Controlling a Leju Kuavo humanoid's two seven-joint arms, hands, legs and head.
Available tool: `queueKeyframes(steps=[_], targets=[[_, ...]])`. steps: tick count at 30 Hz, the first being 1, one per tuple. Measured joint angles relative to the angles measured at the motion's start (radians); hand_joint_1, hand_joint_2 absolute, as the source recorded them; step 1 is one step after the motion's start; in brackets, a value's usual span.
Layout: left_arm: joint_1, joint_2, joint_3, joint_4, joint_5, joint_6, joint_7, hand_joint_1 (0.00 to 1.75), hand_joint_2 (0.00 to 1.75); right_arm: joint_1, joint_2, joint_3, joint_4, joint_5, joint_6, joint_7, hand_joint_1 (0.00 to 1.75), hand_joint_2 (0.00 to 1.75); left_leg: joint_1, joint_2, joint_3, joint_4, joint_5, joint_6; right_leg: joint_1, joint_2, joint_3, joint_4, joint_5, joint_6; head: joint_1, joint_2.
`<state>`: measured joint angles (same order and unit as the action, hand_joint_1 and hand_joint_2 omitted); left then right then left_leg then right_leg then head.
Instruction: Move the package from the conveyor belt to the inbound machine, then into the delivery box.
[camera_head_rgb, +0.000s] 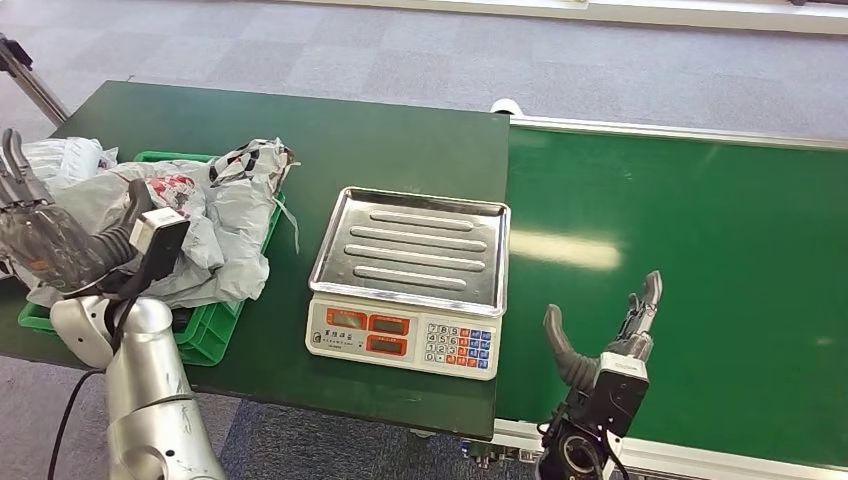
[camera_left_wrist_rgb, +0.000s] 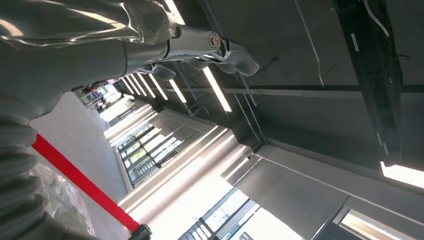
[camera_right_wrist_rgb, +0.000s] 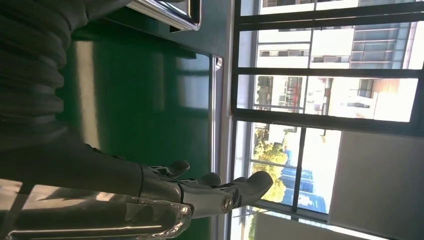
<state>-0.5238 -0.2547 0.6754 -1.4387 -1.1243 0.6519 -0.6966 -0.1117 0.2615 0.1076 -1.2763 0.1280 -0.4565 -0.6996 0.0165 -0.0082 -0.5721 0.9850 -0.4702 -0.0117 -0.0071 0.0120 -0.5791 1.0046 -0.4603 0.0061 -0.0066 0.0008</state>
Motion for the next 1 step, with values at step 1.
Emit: queueKeyframes(steps=[1], targets=[[0.003,-0.001,-0.003,-0.001,0.007,0.000,0.000,0.00,0.00,-0.001,0.000,0.001,0.000,-0.001,0.000,0.000,0.00,1.75,0.000,0.000,0.000,0.000,0.000,0.000,0.000,0.000,0.000,0.000,0.000,0.000,0.000,0.000]])
